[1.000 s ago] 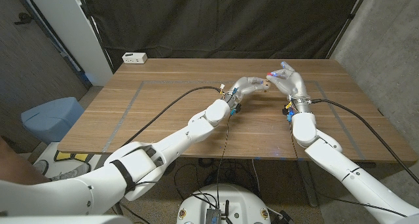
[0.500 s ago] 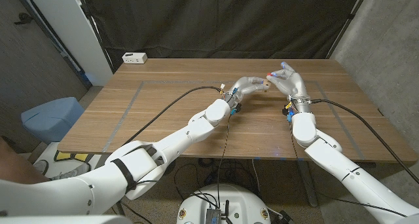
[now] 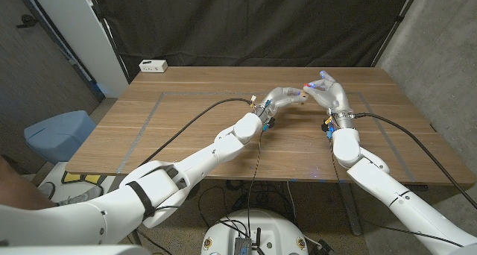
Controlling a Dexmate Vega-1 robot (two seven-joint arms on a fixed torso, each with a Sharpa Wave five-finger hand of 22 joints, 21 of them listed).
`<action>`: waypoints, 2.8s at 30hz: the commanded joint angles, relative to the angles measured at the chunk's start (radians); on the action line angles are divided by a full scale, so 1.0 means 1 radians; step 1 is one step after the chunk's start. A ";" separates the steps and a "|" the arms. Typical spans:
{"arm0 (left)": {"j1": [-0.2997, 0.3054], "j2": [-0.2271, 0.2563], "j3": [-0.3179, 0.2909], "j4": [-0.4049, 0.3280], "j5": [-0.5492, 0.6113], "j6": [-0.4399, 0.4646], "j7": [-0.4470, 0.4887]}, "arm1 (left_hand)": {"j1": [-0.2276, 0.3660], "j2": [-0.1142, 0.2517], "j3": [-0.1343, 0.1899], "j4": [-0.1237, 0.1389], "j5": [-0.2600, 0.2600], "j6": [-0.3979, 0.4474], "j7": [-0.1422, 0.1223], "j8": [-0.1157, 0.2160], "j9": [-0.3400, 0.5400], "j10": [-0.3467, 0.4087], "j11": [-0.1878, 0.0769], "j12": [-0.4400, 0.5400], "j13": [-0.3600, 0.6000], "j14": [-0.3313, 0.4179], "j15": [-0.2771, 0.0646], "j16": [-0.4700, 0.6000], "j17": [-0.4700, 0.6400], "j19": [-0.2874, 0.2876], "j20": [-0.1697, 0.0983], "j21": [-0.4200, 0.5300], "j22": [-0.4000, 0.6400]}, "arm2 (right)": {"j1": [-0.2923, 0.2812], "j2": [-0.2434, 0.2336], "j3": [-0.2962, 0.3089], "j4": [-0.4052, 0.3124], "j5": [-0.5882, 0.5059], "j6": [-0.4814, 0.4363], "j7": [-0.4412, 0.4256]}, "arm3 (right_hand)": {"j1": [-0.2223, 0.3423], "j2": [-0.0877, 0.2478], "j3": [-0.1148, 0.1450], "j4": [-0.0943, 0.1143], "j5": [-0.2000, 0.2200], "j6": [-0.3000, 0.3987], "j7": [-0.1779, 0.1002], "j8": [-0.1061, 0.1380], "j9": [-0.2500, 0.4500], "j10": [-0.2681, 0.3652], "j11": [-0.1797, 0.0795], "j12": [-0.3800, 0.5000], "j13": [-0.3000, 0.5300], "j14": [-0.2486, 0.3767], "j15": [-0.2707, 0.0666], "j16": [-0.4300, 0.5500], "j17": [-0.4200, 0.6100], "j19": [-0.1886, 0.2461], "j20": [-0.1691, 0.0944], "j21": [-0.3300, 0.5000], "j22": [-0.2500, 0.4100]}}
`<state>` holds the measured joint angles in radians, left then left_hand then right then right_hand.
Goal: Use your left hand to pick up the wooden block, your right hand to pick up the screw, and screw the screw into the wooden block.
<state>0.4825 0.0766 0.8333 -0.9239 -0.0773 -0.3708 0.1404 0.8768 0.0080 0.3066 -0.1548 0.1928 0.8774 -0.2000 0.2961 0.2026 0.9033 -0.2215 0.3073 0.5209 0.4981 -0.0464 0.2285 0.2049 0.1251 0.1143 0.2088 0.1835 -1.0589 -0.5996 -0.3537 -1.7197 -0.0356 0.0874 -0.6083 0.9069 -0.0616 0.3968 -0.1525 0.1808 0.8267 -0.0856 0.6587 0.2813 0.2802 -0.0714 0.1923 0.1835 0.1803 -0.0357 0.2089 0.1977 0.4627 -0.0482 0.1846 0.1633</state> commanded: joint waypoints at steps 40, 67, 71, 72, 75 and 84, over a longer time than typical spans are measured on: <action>0.010 0.009 0.000 -0.028 0.005 0.019 0.006 | 0.030 0.042 -0.001 0.006 0.004 0.057 0.026 0.003 0.002 0.010 0.002 0.000 0.008 0.015 -0.099 0.002 0.000 0.008 0.002 0.002 0.004 | -0.012 -0.009 -0.001 -0.008 -0.006 -0.010 0.003 | -0.005 0.006 -0.014 0.000 0.002 -0.013 -0.002 0.000 -0.005 -0.011 0.006 -0.004 0.005 0.000 -0.040 -0.004 0.003 -0.013 -0.042 -0.001 0.002; 0.006 0.005 0.001 -0.018 0.004 0.021 0.004 | 0.032 0.047 -0.001 0.006 0.005 0.052 0.028 -0.001 0.003 0.006 0.003 -0.003 0.010 0.016 -0.099 0.001 0.000 0.008 0.002 0.002 0.004 | -0.014 -0.013 0.000 -0.008 0.007 -0.009 0.012 | -0.028 -0.004 -0.023 0.005 0.001 -0.042 -0.004 -0.017 -0.022 -0.027 0.013 -0.006 0.005 -0.012 -0.032 -0.007 0.006 -0.023 -0.038 -0.002 0.002; 0.004 0.004 0.001 -0.016 0.003 0.020 0.003 | 0.033 0.048 -0.001 0.006 0.005 0.051 0.028 -0.001 0.003 0.007 0.003 -0.003 0.010 0.015 -0.099 0.001 0.000 0.008 0.002 0.002 0.004 | -0.013 -0.014 -0.001 -0.006 0.009 -0.009 0.015 | -0.033 -0.006 -0.024 0.007 0.001 -0.051 -0.003 -0.022 -0.025 -0.031 0.018 -0.007 0.005 -0.014 -0.030 -0.008 0.006 -0.026 -0.037 -0.002 0.002; 0.005 0.004 0.001 -0.016 0.003 0.020 0.004 | 0.033 0.048 -0.001 0.006 0.006 0.050 0.027 -0.002 0.003 0.007 0.003 -0.004 0.010 0.015 -0.098 0.001 0.000 0.008 0.003 0.002 0.004 | -0.013 -0.016 -0.001 -0.006 0.009 -0.008 0.018 | -0.034 -0.006 -0.025 0.007 0.001 -0.053 -0.005 -0.023 -0.025 -0.031 0.019 -0.007 0.005 -0.015 -0.030 -0.008 0.006 -0.027 -0.038 -0.003 0.002; 0.004 0.004 0.001 -0.016 0.003 0.020 0.004 | 0.033 0.049 -0.001 0.006 0.006 0.051 0.028 -0.002 0.003 0.006 0.003 -0.004 0.010 0.015 -0.099 0.001 0.000 0.008 0.003 0.002 0.004 | -0.013 -0.017 -0.001 -0.007 0.011 -0.010 0.020 | -0.040 -0.008 -0.027 0.008 0.001 -0.063 -0.003 -0.027 -0.027 -0.035 0.021 -0.007 0.005 -0.017 -0.030 -0.008 0.006 -0.029 -0.037 -0.003 0.002; 0.011 0.008 0.000 -0.030 0.004 0.027 0.008 | 0.036 0.048 0.000 0.004 0.006 0.049 0.029 -0.003 0.003 0.007 0.003 -0.004 0.011 0.016 -0.098 -0.001 -0.001 0.009 0.001 0.002 0.004 | -0.015 -0.023 -0.001 -0.013 0.015 -0.011 0.030 | -0.055 -0.013 -0.033 0.012 0.000 -0.077 -0.004 -0.035 -0.031 -0.044 0.027 -0.008 0.006 -0.026 -0.023 -0.011 0.006 -0.035 -0.034 -0.003 0.003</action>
<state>0.4882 0.0814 0.8337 -0.9419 -0.0739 -0.3497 0.1445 0.8723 0.0126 0.3035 -0.1552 0.1929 0.8775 -0.2000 0.2877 0.2026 0.8989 -0.2171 0.3011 0.5260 0.5037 -0.0482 0.2285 0.2049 0.1289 0.1180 0.2088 0.1835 -1.0727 -0.6155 -0.3543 -1.7286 -0.0264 0.0759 -0.5880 0.8620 -0.0746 0.3683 -0.1404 0.1809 0.7551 -0.0895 0.6270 0.2506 0.2425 -0.0447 0.1846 0.1834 0.1605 -0.0374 0.2029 0.2026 0.4300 -0.0447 0.1846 0.1633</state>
